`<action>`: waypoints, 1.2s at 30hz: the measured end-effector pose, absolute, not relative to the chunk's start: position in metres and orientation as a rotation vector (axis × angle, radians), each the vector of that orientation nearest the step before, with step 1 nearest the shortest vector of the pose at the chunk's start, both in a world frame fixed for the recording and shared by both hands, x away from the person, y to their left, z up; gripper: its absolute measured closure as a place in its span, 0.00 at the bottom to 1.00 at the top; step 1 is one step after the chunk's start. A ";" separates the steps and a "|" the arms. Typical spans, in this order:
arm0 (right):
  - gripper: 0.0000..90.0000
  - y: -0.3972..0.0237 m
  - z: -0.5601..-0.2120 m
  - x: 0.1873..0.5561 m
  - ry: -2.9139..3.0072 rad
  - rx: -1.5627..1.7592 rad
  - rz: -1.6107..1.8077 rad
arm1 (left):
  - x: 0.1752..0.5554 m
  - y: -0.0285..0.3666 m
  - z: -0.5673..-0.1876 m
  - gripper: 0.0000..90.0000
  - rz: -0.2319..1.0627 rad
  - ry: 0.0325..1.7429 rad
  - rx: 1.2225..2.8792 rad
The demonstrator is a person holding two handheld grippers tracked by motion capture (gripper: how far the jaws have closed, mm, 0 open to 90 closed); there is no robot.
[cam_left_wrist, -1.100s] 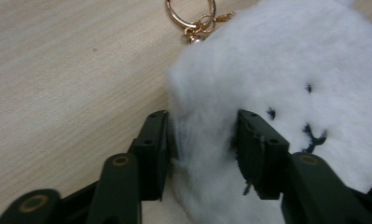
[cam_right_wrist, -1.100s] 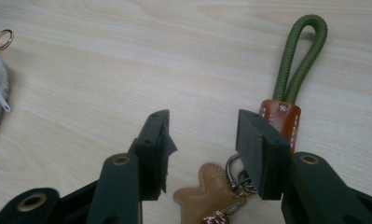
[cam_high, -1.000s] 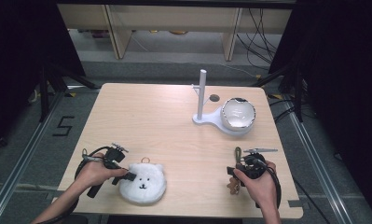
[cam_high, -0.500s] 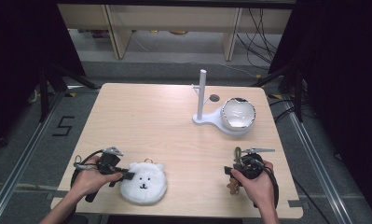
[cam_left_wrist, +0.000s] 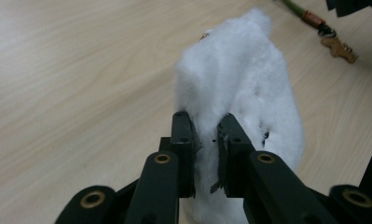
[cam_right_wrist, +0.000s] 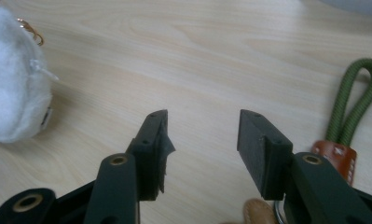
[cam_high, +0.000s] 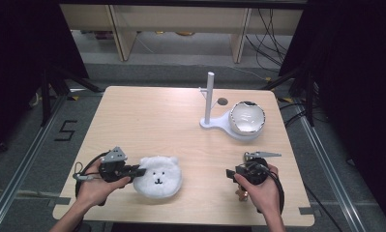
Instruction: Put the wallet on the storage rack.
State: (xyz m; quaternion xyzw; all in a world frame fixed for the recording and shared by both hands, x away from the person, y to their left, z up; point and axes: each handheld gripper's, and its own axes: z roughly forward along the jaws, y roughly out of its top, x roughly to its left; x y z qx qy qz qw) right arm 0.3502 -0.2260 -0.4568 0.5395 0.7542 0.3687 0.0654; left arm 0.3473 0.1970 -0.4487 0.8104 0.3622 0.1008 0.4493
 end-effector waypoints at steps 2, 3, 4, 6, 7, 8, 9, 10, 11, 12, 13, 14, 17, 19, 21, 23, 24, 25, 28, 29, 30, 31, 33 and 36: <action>0.60 -0.221 -0.453 0.350 2.265 1.618 1.142 | 0.348 0.192 -0.446 0.87 0.274 0.876 1.994; 0.59 -0.220 -0.451 0.351 2.269 1.576 1.179 | 0.349 0.190 -0.445 0.87 0.282 0.869 1.984; 0.59 -0.219 -0.449 0.351 2.270 1.565 1.179 | 0.351 0.186 -0.443 0.87 0.298 0.853 1.969; 0.59 -0.213 -0.445 0.352 2.259 1.527 1.227 | 0.353 0.181 -0.441 0.87 0.310 0.839 1.979; 0.59 -0.211 -0.443 0.352 2.262 1.513 1.232 | 0.354 0.178 -0.440 0.87 0.315 0.831 1.977; 0.59 -0.209 -0.441 0.352 2.263 1.513 1.226 | 0.355 0.175 -0.440 0.87 0.320 0.822 1.976; 0.59 -0.207 -0.440 0.353 2.260 1.502 1.241 | 0.357 0.172 -0.440 0.87 0.323 0.811 1.973; 0.58 -0.204 -0.438 0.353 2.262 1.488 1.271 | 0.358 0.168 -0.440 0.87 0.328 0.804 1.962; 0.57 -0.199 -0.436 0.355 2.256 1.464 1.302 | 0.360 0.164 -0.440 0.87 0.330 0.797 1.955; 0.57 -0.196 -0.436 0.355 2.254 1.462 1.318 | 0.361 0.162 -0.439 0.87 0.331 0.791 1.957; 0.57 -0.196 -0.436 0.355 2.254 1.462 1.318 | 0.363 0.159 -0.439 0.87 0.330 0.784 1.956; 0.57 -0.194 -0.435 0.356 2.256 1.447 1.326 | 0.363 0.156 -0.438 0.87 0.336 0.784 1.961; 0.56 -0.185 -0.433 0.356 2.257 1.443 1.388 | 0.366 0.149 -0.437 0.87 0.344 0.763 1.959; 0.55 -0.183 -0.434 0.360 2.265 1.375 1.409 | 0.368 0.144 -0.437 0.87 0.340 0.738 1.962; 0.54 -0.178 -0.434 0.362 2.273 1.355 1.451 | 0.368 0.140 -0.436 0.87 0.346 0.736 1.958; 0.53 -0.174 -0.434 0.363 2.279 1.329 1.483 | 0.369 0.138 -0.436 0.87 0.359 0.723 1.958; 0.52 -0.171 -0.433 0.362 2.280 1.344 1.498 | 0.369 0.135 -0.437 0.87 0.353 0.714 1.945; 0.51 -0.170 -0.434 0.365 2.280 1.288 1.498 | 0.369 0.134 -0.436 0.87 0.350 0.711 1.948; 0.49 -0.163 -0.434 0.367 2.285 1.291 1.507 | 0.368 0.130 -0.436 0.87 0.350 0.689 1.941; 0.49 -0.163 -0.434 0.367 2.285 1.291 1.507 | 0.367 0.129 -0.435 0.87 0.359 0.684 1.939; 0.49 -0.162 -0.436 0.369 2.281 1.272 1.527 | 0.367 0.128 -0.435 0.87 0.361 0.676 1.935; 0.49 -0.162 -0.437 0.372 2.287 1.215 1.524 | 0.366 0.127 -0.434 0.87 0.363 0.665 1.931; 0.49 -0.160 -0.438 0.372 2.279 1.266 1.543 | 0.367 0.126 -0.434 0.87 0.362 0.645 1.921; 0.52 -0.160 -0.440 0.375 2.293 1.233 1.570 | 0.366 0.125 -0.433 0.87 0.375 0.643 1.917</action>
